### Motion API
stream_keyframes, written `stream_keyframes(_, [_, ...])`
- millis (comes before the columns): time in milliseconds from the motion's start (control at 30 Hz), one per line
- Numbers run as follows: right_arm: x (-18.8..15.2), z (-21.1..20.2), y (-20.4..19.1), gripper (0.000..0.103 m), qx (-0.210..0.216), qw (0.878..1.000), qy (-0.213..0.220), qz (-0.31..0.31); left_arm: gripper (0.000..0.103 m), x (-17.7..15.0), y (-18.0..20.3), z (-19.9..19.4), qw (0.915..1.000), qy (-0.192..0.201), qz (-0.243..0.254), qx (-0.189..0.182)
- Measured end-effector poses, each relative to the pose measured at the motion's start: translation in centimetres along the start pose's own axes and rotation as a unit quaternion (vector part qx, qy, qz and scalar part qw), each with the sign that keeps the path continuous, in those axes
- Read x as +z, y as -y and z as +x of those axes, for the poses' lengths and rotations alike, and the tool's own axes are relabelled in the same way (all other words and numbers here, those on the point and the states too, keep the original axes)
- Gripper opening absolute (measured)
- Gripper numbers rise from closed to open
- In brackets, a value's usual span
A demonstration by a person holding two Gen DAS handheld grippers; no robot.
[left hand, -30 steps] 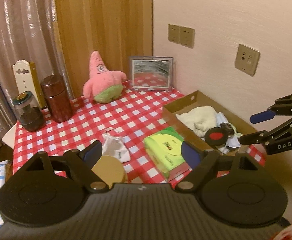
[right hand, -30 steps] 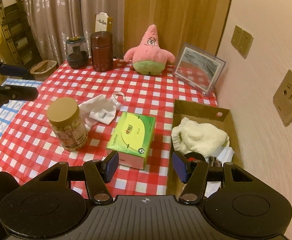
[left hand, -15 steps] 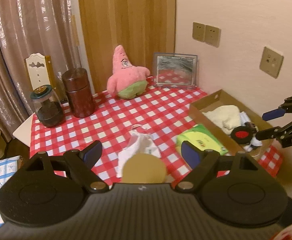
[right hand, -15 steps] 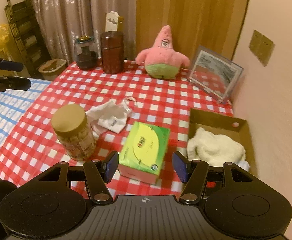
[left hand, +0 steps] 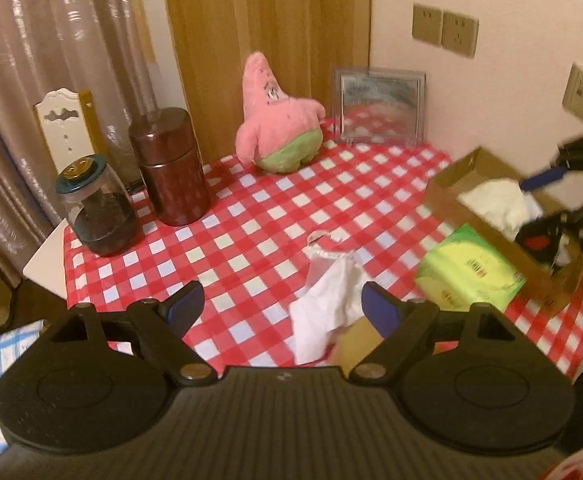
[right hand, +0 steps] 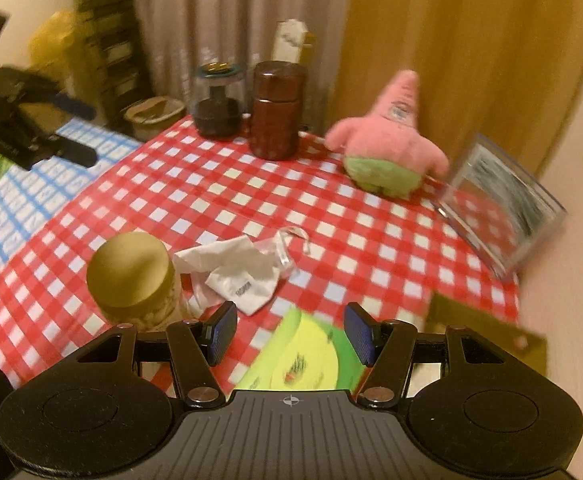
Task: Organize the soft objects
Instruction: 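Withdraw both tools from the tray toward the white cloth and mesh bag, then grasp the white cloth with the right tool while the left tool grasps the mesh bag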
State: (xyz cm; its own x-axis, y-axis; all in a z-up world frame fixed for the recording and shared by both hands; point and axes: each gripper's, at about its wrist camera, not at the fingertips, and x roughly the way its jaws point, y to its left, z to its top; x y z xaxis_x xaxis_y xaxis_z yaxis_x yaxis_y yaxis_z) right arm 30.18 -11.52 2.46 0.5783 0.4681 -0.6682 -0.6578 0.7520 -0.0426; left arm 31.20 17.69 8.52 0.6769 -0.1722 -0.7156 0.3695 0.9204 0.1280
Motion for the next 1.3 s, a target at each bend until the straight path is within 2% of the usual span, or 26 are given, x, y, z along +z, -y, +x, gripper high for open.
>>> stream_keyframes(167, [1.7,4.1,0.0,0.059,0.032,0.995,-0.016,-0.090,0.084,-0.2,-1.9,3.3,0.9989,-0.020,0.039,-0.017])
stream_keyframes(400, [2.8,9.6,-0.3,0.059,0.084,0.971,-0.041,-0.219,0.084,-1.6,-4.6,7.6,0.9960,-0.043,0.071,-0.032])
stream_keyframes(733, [2.7,17.0,-1.8,0.059,0.118,0.916,-0.064,-0.377,0.084,-3.6,-5.6,12.9,0.9857,-0.075,0.140,-0.056])
stream_keyframes(900, [2.4,20.0,-3.1,0.059,0.127,0.887,-0.075,-0.438,0.084,-4.2,-5.4,15.1,0.9833,-0.082,0.150,-0.061])
stream_keyframes(1100, [1.9,23.2,-4.6,0.059,0.140,0.856,-0.096,-0.489,0.084,-4.7,-5.7,17.0,0.9862,-0.078,0.126,-0.075])
stream_keyframes(1167, [2.0,24.0,-4.9,0.059,0.147,0.852,-0.100,-0.493,0.084,-5.0,-5.5,17.6,0.9856,-0.081,0.128,-0.076])
stream_keyframes(1300, [2.2,25.8,-5.2,0.059,0.163,0.852,-0.107,-0.487,0.084,-5.5,-5.2,18.4,0.9837,-0.088,0.134,-0.081])
